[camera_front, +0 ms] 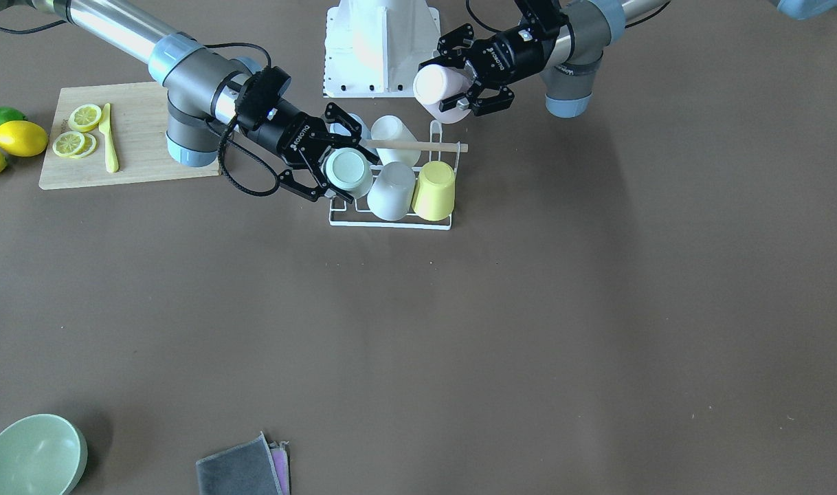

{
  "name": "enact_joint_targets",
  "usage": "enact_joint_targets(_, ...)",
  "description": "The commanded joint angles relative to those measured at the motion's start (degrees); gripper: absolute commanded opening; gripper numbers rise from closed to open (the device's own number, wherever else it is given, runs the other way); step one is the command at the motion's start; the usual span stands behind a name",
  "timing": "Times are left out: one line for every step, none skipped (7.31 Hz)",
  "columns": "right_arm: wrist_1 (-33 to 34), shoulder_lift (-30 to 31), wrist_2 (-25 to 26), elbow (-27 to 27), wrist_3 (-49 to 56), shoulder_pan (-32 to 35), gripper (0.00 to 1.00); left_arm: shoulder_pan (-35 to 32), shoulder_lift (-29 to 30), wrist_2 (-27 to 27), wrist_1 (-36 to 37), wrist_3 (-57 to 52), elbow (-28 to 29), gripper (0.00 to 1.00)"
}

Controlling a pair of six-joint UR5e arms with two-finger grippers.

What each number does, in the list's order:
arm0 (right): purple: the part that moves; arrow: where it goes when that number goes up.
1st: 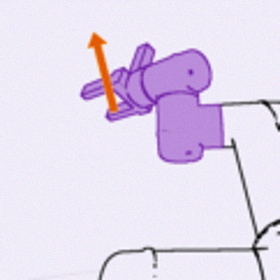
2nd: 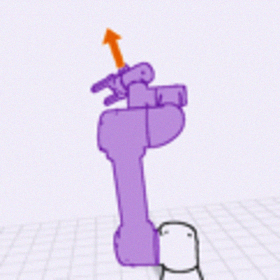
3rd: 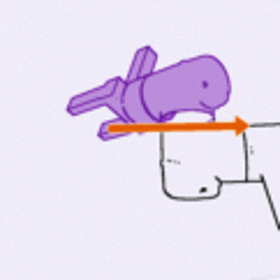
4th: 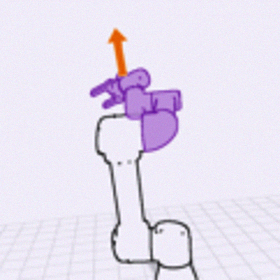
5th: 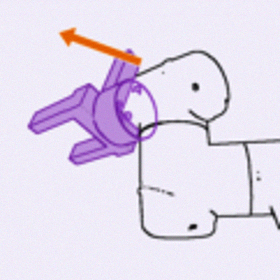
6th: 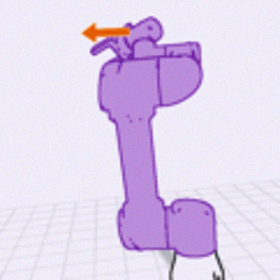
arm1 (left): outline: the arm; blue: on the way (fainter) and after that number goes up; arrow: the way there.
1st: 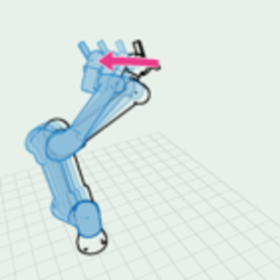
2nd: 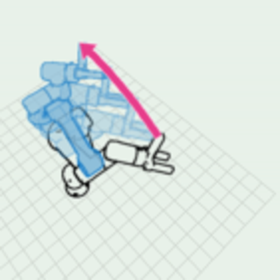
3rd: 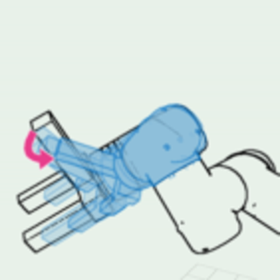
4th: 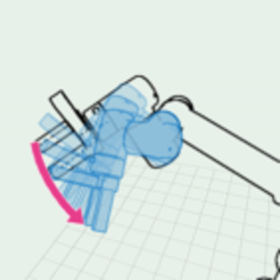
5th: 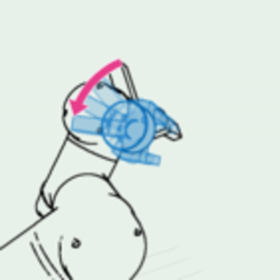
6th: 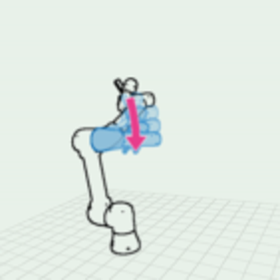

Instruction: Place cup on cup holder

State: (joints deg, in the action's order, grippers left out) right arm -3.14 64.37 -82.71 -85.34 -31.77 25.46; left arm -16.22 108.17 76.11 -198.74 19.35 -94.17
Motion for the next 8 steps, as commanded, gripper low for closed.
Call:
enact_joint_targets(-0.2,0.2,0.0,0.0,0.0,-1.3,0.0,0.1,0.5,0.0,-0.2,0.2,1.7,0.0)
enact_joint_targets(-0.2,0.4,-0.1,0.0,0.0,-1.3,0.0,0.1,0.6,-0.1,-0.2,0.1,2.1,0.0)
enact_joint_targets(-0.3,0.5,-0.1,0.0,0.0,-1.3,0.0,0.1,1.4,0.0,-0.1,0.2,2.6,0.0)
enact_joint_targets(-0.4,0.5,-0.1,0.0,0.0,-1.3,0.0,0.1,1.9,0.0,-0.1,0.2,3.0,0.0)
enact_joint_targets(-0.4,0.6,-0.1,-0.1,0.0,-1.3,0.0,0.1,2.2,-0.1,0.1,0.2,3.6,0.0)
enact_joint_targets(-0.4,0.5,0.1,-0.1,-0.4,-1.4,0.99,0.3,2.2,0.0,-0.1,0.2,4.2,0.0)
enact_joint_targets(-0.4,0.2,0.2,-0.1,-0.5,-1.3,1.0,0.4,2.2,-0.1,-0.1,0.2,4.4,0.0)
enact_joint_targets(-0.4,0.2,0.2,-0.1,-0.5,-1.4,1.0,0.4,2.2,0.0,-0.2,0.2,4.8,0.0)
